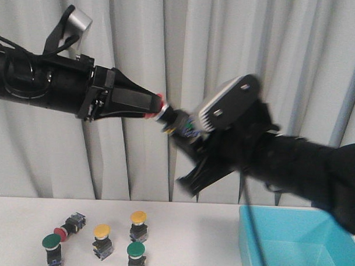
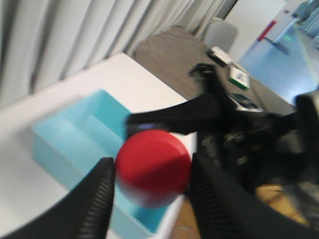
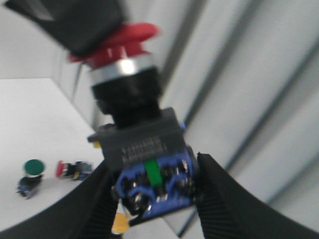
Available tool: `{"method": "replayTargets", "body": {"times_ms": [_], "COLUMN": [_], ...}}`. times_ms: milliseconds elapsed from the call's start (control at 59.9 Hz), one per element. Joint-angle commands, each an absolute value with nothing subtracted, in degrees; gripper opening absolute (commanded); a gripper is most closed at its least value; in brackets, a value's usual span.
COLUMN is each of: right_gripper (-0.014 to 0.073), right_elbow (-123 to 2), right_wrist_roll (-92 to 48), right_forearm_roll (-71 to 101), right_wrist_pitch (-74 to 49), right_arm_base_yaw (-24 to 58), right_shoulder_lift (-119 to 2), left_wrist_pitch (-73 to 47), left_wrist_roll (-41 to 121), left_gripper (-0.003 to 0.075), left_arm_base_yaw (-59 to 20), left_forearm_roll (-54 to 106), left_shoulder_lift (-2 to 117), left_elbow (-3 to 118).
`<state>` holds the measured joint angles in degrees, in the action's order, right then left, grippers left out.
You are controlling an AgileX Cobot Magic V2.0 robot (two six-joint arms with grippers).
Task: Pick red and yellow buttons and place in box
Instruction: 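Carry the red button with the right gripper and lower into box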
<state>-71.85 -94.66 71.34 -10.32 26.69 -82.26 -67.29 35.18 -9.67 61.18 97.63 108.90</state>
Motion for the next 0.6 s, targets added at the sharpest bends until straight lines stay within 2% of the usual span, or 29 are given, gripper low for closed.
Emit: {"method": "replayTargets", "body": {"times_ms": [0, 167, 350, 467, 584], "right_gripper": [-0.0006, -0.0005, -0.0004, -0.0004, -0.0003], "right_elbow": [-73.9, -73.4, -73.2, -73.2, -71.0], "right_wrist_roll": [-92.1, -89.2, -83.8, -75.2, -60.1], "right_forearm_roll": [75.1, 75.3, 74.4, 67.8, 55.2], "right_wrist_pitch": [0.0, -1.8, -10.6, -19.1, -26.2], "right_arm_base_yaw": [19.4, 10.4, 0.1, -5.2, -9.7], "right_shoulder_lift": [-77.5, -75.3, -75.4, -77.8, -82.1], "left_wrist_pitch": [-61.9, -61.9, -60.9, -60.0, -59.5], "left_wrist_roll": [35.2, 33.6, 33.6, 33.4, 32.7], "left_gripper": [0.0372, 0.0396, 0.0396, 0.0396, 0.0396], "left_arm_base_yaw": [-8.1, -8.1, -8.1, -8.1, -8.1], "left_forearm_roll": [56.5, 52.4, 48.9, 47.0, 44.0], "left_shoulder_lift": [95.0, 95.0, 95.0, 95.1, 95.1], "left_elbow": [111.6, 111.6, 111.6, 111.6, 111.6]}}
